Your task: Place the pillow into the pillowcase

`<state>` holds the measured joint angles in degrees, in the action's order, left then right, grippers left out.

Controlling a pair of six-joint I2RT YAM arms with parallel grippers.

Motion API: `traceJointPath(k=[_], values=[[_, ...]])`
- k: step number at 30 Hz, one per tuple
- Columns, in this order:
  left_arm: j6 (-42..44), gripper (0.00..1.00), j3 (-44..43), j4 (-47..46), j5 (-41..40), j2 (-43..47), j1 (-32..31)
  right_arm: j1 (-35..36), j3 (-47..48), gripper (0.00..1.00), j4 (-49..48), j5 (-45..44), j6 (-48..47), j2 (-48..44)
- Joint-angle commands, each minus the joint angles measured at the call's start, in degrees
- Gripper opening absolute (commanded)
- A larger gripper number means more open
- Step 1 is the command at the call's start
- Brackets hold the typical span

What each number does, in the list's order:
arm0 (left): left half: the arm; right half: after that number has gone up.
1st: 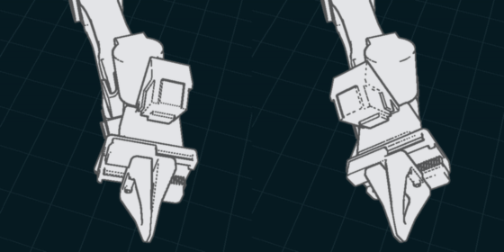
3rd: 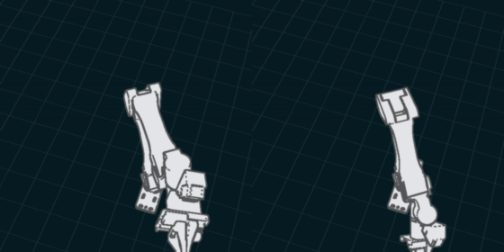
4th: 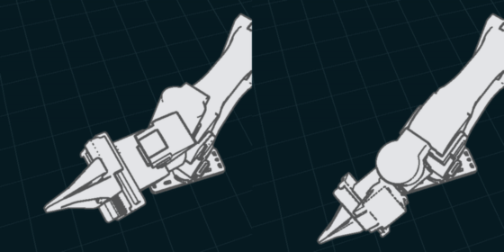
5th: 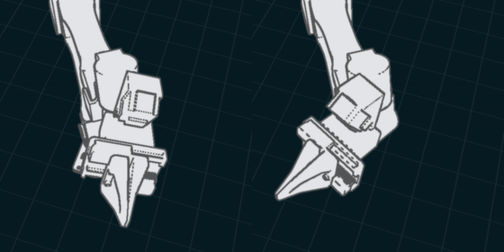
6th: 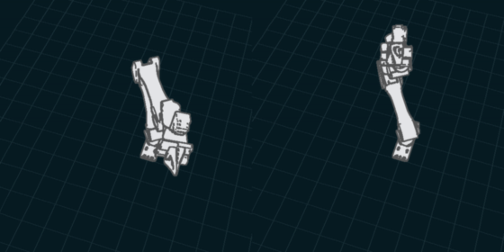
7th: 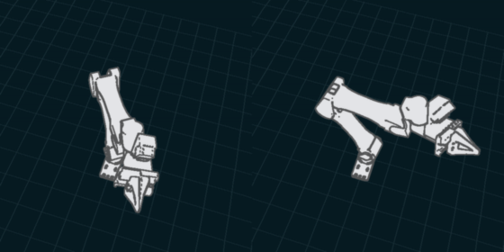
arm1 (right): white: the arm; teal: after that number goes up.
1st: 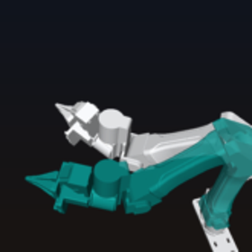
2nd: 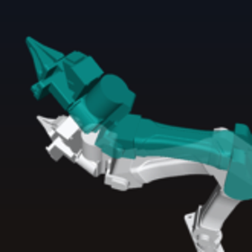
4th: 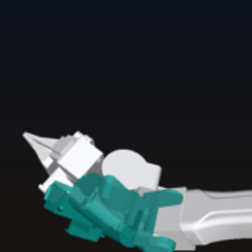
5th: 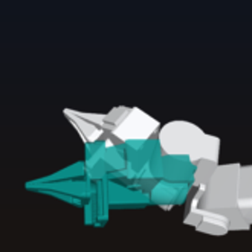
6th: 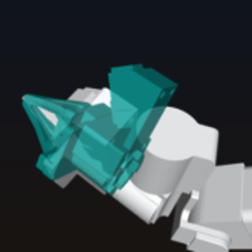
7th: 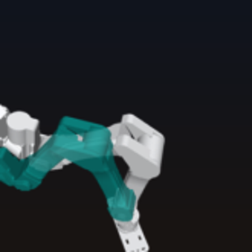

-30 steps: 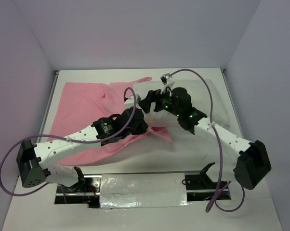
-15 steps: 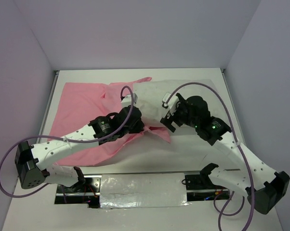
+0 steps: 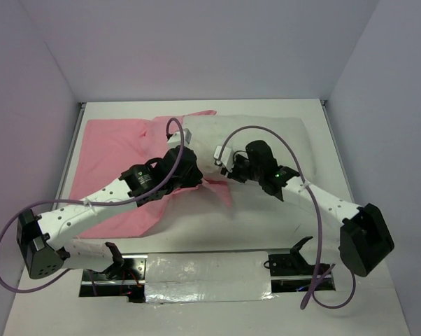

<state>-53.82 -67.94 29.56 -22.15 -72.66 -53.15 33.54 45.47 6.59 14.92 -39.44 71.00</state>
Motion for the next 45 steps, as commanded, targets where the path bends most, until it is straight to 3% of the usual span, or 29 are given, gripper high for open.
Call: traceJointPath(k=[1,2,3,8,10,13,18,20,23,26,29,33,35,39,42,44,45], values=[[1.27,0.0,-3.16,-1.7,0.09,1.12,0.06,3.02,3.3,0.31,-11.42,7.4,-0.29,2.82],[1.35,0.0,-3.51,-1.7,0.35,0.86,-0.03,3.46,4.09,0.22,-11.77,8.62,0.5,2.13],[1.26,0.0,-3.77,-1.53,0.62,0.42,-0.03,3.46,4.18,0.01,-14.73,11.25,1.98,1.34],[0.74,0.0,-4.13,-3.8,2.11,-0.55,-0.99,3.64,3.92,0.0,-28.52,14.7,17.79,-2.54],[0.74,0.0,-5.26,-3.9,2.46,-1.51,-1.26,3.81,5.06,0.0,-31.97,17.58,28.07,-1.57],[0.21,0.0,-6.85,-3.28,2.02,-2.92,-2.05,4.34,5.15,0.0,-40.59,13.94,41.26,1.41],[-0.49,0.01,-10.36,-3.12,0.01,-4.15,-2.31,8.73,4.37,0.0,-39.73,5.39,43.75,3.35],[-1.72,0.15,-11.33,-2.41,-2.01,-4.33,-2.14,9.87,0.68,0.0,-41.29,7.38,43.66,3.18],[-3.04,0.18,-11.25,0.23,-1.76,-4.33,-2.14,9.88,-5.38,0.0,-40.97,8.19,44.81,1.95],[-4.27,0.32,-8.53,1.64,0.78,-3.54,-2.4,10.05,-9.17,0.14,-35.01,8.9,41.74,-2.35],[-3.4,0.56,-6.41,3.12,3.59,-3.36,-2.75,9.97,-13.56,0.44,-32.7,5.58,40.15,-9.81],[-1.29,0.75,-9.83,8.66,2.46,-4.33,-4.16,9.79,-13.14,0.63,-26.82,0.3,36.02,-17.9],[0.99,0.98,-11.85,9.81,3.34,-4.59,-4.51,9.27,-10.94,0.67,-21.04,-0.5,34.27,-20.19],[6.6,0.99,-17.12,8.23,4.75,-3.8,-4.6,7.95,-5.58,0.71,-14.86,0.89,34.61,-22.13],[8.29,0.99,-20.9,10.95,-0.14,-2.75,-4.25,7.33,-3.47,0.76,-15.55,4.24,34.87,-23.19],[7.51,0.96,-21.44,14.19,-1.84,-1.61,-1.19,6.63,0.64,0.82,-15.29,4.07,35.31,-20.75],[6.98,0.95,-20.92,15.16,-1.15,-0.73,3.53,6.28,2.41,0.84,-13.29,4.24,35.14,-19.34]])
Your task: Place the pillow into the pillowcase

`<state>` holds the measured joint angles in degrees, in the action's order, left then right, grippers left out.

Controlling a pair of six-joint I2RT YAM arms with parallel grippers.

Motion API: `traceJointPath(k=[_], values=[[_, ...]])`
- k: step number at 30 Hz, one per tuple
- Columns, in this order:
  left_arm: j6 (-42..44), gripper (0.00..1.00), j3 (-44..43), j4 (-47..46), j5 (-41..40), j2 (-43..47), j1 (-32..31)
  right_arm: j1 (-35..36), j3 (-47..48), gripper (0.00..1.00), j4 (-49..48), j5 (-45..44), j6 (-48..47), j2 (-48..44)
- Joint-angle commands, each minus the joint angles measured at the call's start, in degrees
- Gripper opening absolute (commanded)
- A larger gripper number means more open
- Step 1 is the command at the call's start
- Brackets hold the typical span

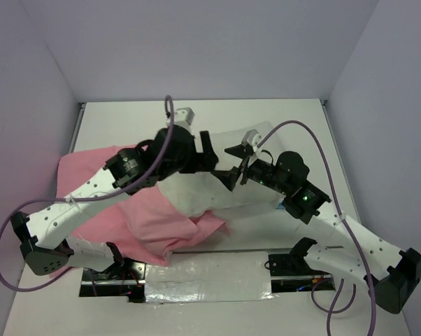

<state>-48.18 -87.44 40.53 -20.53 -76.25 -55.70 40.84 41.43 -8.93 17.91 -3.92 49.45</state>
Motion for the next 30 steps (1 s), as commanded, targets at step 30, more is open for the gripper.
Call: traceJointPath(k=[30], values=[[8.01,0.73,-1.06,12.03,-2.85,-22.36,37.68,-9.2,59.8,0.99,26.31,13.99,-14.0,60.48]])
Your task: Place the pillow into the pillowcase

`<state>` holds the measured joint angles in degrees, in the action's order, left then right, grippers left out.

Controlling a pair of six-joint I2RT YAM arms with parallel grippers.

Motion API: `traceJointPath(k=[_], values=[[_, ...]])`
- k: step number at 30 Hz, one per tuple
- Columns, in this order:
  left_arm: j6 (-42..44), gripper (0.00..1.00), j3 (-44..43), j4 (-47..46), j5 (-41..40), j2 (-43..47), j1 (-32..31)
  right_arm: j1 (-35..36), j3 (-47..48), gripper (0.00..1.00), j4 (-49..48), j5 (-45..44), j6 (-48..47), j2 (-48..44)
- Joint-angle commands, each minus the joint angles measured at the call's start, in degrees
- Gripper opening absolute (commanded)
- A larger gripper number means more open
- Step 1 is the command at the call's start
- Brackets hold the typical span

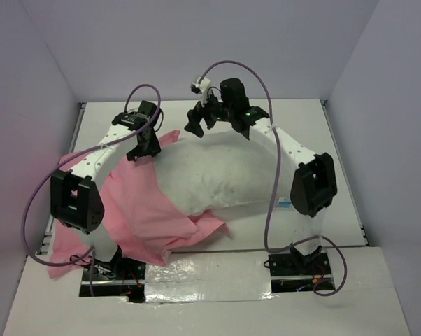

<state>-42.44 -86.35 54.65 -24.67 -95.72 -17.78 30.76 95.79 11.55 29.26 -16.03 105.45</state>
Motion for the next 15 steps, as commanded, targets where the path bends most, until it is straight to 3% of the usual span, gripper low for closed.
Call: traceJointPath(k=[1,4,7,8,10,12,14,15], values=[[2.7,0.72,-3.29,-2.09,1.29,-3.93,-0.24,1.57,8.42,0.99,7.42,2.56,-2.42,5.98],[4.02,0.56,-5.58,-1.57,1.99,-7.1,-0.41,2.11,11.08,0.98,10.77,2.65,-2.69,10.65],[4.38,0.33,-6.12,-1.74,1.73,-7.55,-0.68,2.11,11.44,0.95,14.01,4.49,-2.69,13.37],[4.47,0.18,-6.2,-2.0,1.99,-7.11,-0.76,2.11,11.35,0.92,16.2,6.23,-3.12,13.81],[4.47,0.0,-6.73,-2.8,1.9,-6.67,-0.76,2.2,10.12,0.85,18.58,9.31,-4.96,14.34],[5.25,0.0,-8.74,-2.97,1.64,-6.41,-0.85,2.72,9.51,0.66,23.5,13.27,-9.44,14.35],[6.65,0.0,-11.72,-3.15,1.72,-6.76,-1.2,2.72,10.12,0.03,27.2,14.43,-13.58,14.0],[7.1,0.0,-12.96,-3.58,1.99,-6.93,-1.38,2.72,10.12,0.0,27.12,13.99,-13.59,13.47]])
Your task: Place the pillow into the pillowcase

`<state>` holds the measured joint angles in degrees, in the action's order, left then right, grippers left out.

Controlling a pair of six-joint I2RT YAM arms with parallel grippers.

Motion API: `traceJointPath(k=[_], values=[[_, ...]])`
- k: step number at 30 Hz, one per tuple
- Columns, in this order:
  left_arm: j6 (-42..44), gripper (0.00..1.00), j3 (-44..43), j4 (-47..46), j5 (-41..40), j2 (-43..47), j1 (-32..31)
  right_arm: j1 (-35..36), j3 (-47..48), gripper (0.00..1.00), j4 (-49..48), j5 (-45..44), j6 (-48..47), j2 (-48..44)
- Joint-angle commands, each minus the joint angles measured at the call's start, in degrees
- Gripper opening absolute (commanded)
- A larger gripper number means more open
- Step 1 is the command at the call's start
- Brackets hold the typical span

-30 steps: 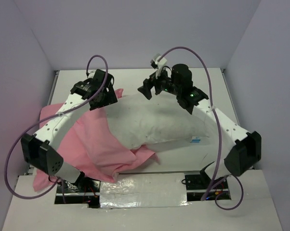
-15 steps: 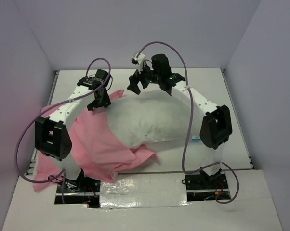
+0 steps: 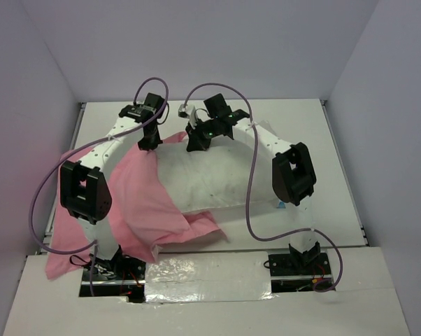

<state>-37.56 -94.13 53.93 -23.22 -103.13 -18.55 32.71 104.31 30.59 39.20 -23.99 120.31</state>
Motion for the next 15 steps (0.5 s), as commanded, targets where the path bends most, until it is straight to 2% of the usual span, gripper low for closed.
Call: traceJointPath(k=[1,3,7,10,13,15], values=[[2.49,0.0,-6.41,-2.87,0.63,-0.05,-1.14,0.52,1.68,0.0,6.86,3.43,-5.02,-3.05],[3.63,0.0,-10.97,-2.52,0.55,-0.84,-1.84,-0.8,2.65,0.0,5.37,1.5,-3.79,-5.25],[4.87,0.0,-19.85,-2.08,1.06,-3.29,-5.35,-4.31,0.29,0.0,-5.84,3.68,0.07,-13.42],[6.09,0.0,-26.18,-2.78,3.1,-4.36,-8.69,-4.85,-8.05,0.0,-17.46,5.18,0.79,-21.76],[6.28,0.0,-30.4,-2.17,0.55,-4.88,-11.6,-4.85,-19.81,0.0,-27.65,8.78,3.06,-29.68],[6.1,0.0,-30.33,-2.86,0.72,-4.36,-12.04,-4.67,-22.73,0.0,-29.26,8.88,4.12,-33.99]])
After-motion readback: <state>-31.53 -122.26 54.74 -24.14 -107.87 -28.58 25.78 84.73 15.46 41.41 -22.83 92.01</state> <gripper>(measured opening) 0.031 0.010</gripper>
